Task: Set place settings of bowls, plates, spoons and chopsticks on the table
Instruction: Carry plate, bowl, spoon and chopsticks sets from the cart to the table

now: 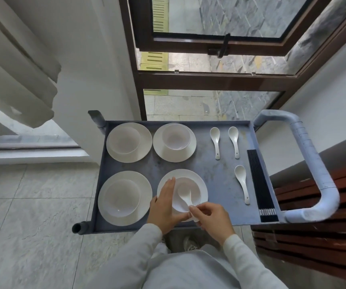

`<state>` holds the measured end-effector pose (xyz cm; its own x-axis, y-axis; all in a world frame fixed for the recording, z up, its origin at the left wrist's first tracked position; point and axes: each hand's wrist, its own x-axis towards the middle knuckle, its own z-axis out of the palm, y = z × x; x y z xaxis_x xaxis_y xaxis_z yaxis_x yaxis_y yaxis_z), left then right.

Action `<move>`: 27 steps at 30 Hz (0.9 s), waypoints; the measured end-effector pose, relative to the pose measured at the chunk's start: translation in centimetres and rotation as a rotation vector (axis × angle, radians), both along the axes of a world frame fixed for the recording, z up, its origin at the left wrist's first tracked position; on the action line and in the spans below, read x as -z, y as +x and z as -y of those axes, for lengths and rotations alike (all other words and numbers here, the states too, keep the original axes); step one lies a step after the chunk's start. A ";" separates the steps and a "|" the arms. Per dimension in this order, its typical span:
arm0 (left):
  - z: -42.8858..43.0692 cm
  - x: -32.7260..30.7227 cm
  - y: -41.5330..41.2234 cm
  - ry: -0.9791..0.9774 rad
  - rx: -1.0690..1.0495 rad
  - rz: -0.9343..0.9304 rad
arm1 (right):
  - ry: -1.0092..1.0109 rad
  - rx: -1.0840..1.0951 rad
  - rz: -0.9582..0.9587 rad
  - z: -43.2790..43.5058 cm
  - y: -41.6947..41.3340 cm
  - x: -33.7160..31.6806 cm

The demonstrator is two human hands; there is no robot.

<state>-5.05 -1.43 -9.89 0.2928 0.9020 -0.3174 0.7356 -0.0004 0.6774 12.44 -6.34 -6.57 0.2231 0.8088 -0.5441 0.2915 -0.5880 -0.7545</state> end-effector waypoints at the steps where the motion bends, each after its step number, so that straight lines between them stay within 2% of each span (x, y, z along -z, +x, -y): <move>1: 0.0 -0.2 -0.1 -0.003 0.013 0.012 | -0.007 -0.035 0.044 0.0 0.1 0.1; 5: -0.4 -0.6 -0.6 -0.018 0.069 0.017 | -0.017 -0.050 0.208 0.0 2.6 0.7; 9: -0.1 -0.7 -0.9 0.003 0.066 0.015 | 0.039 0.197 0.533 -1.1 9.4 1.5; 12: 0.8 -1.3 -0.2 0.051 0.018 -0.049 | -0.024 0.265 0.660 -2.0 13.7 1.8; 17: 0.7 -3.3 3.9 0.173 -0.114 0.068 | -0.102 0.174 0.718 -2.9 16.6 2.7; 21: 0.1 -4.4 9.1 0.225 -0.083 0.149 | -0.145 0.113 0.722 -3.0 17.6 2.5; 27: -0.3 -5.0 16.8 0.035 0.019 0.177 | -0.233 0.005 0.727 -3.6 17.7 2.3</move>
